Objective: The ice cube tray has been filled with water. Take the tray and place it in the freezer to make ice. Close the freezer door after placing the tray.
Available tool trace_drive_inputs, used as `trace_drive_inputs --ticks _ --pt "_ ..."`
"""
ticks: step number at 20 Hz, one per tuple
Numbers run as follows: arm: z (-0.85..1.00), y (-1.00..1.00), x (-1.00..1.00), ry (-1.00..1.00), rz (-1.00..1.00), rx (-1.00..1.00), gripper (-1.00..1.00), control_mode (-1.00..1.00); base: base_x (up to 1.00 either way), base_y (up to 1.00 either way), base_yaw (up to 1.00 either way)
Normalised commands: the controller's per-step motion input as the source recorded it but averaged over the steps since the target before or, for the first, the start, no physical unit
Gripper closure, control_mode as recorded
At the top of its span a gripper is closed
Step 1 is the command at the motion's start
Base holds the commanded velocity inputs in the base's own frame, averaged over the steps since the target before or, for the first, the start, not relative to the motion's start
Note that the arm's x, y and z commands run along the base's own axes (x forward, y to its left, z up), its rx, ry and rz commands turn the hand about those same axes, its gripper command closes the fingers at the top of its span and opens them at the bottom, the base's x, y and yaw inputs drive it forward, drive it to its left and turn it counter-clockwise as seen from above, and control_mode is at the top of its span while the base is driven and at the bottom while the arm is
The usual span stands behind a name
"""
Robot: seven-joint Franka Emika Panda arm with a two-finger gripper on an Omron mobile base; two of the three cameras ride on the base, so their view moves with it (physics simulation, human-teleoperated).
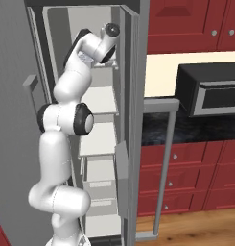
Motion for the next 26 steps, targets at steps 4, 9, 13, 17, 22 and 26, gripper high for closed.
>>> trace_drive_inputs --ticks 4,9,13,17,22,26 --pt "-0.03 0.32 -0.03 0.17 0.0 -0.01 1.0 -1.0 0.0 0.0 0.0" --pt "-0.25 0.05 -1.0 0.0 -0.05 -0.02 1.0 -1.0 0.0 0.0 0.0" --pt "-1.0 -0.06 -1.0 0.0 -0.12 -0.12 1.0 -1.0 0.0 0.0 0.0" --pt "-1.0 0.0 -1.0 -0.15 -0.06 -0.19 1.0 -1.0 0.0 0.0 0.0" --pt "-0.69 -0.01 -1.0 -0.32 -0.07 -0.06 1.0 -1.0 0.0 0.0 0.0" --pt "0.02 -0.07 -1.0 -0.25 -0.05 0.05 1.0 -1.0 0.0 0.0 0.0"
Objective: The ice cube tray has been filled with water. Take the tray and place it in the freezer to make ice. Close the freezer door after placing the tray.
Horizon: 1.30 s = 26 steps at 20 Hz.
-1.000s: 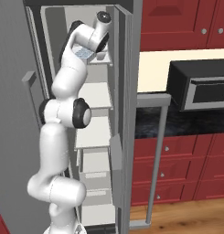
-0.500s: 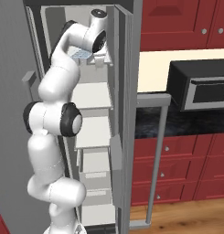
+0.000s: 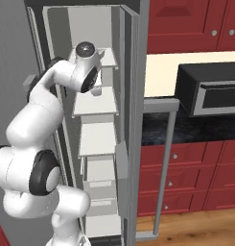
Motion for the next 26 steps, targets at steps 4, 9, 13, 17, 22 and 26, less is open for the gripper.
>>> trace_drive_inputs --ticks 4,9,13,17,22,26 --pt "0.18 -0.21 -1.0 -0.26 -0.05 0.08 1.0 -1.0 0.0 0.0 0.0" --pt "0.39 -0.3 -1.0 -0.17 -0.02 0.09 1.0 -1.0 0.0 0.0 0.0" --pt "0.3 -0.02 -0.99 0.01 0.0 0.03 1.0 -1.0 0.0 0.0 0.0" --pt "0.07 0.01 -0.69 0.05 0.0 0.0 1.0 -1.0 0.0 0.0 0.0" --pt "0.0 0.0 -0.66 0.0 -0.02 0.0 1.0 -1.0 0.0 0.0 0.0" --pt "-0.01 0.01 -0.61 0.06 0.0 -0.02 1.0 1.0 -0.22 0.02 0.0"
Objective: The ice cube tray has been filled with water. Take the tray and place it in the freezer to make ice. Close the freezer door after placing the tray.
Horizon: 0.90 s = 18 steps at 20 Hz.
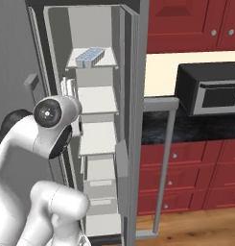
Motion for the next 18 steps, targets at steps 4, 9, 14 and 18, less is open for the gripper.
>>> trace_drive_inputs --ticks 4,9,14,18 --pt "0.0 0.0 0.0 0.0 0.0 0.0 1.0 1.0 -0.81 0.02 0.02" --pt "0.0 0.0 0.0 0.0 0.0 0.0 1.0 1.0 -0.51 0.0 0.11" --pt "0.0 0.0 0.0 0.0 0.0 0.0 1.0 1.0 -0.01 -0.2 0.25" --pt "0.0 0.0 0.0 0.0 0.0 0.0 1.0 1.0 -0.1 -0.39 0.29"
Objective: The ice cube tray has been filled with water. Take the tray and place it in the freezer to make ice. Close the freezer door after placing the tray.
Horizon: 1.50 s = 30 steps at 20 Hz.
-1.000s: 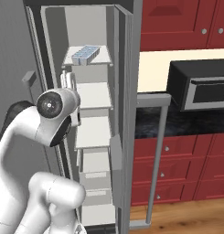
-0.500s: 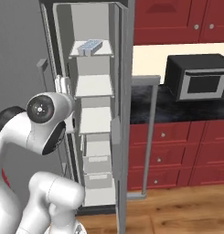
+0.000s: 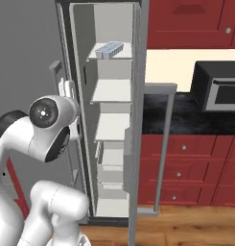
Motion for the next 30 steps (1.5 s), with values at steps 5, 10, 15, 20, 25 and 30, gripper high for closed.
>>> trace_drive_inputs --ticks 5,10,15,20,25,30 --pt "0.0 0.0 0.0 0.0 0.0 0.0 1.0 1.0 -0.53 -0.41 0.14" --pt "0.0 0.0 0.0 0.0 0.0 0.0 1.0 1.0 -0.44 -0.29 0.04" --pt "0.0 -0.02 0.0 0.0 0.01 0.0 1.0 -1.0 -0.02 -0.31 0.01" --pt "0.0 -0.13 -0.24 0.0 -0.01 0.0 1.0 -1.0 0.0 0.0 0.0" --pt "-0.01 -0.2 -0.98 -0.07 -0.08 0.0 1.0 -1.0 0.0 0.0 0.0" --pt "0.0 -0.55 -0.62 0.01 -0.11 0.02 1.0 -1.0 0.0 0.0 0.0"
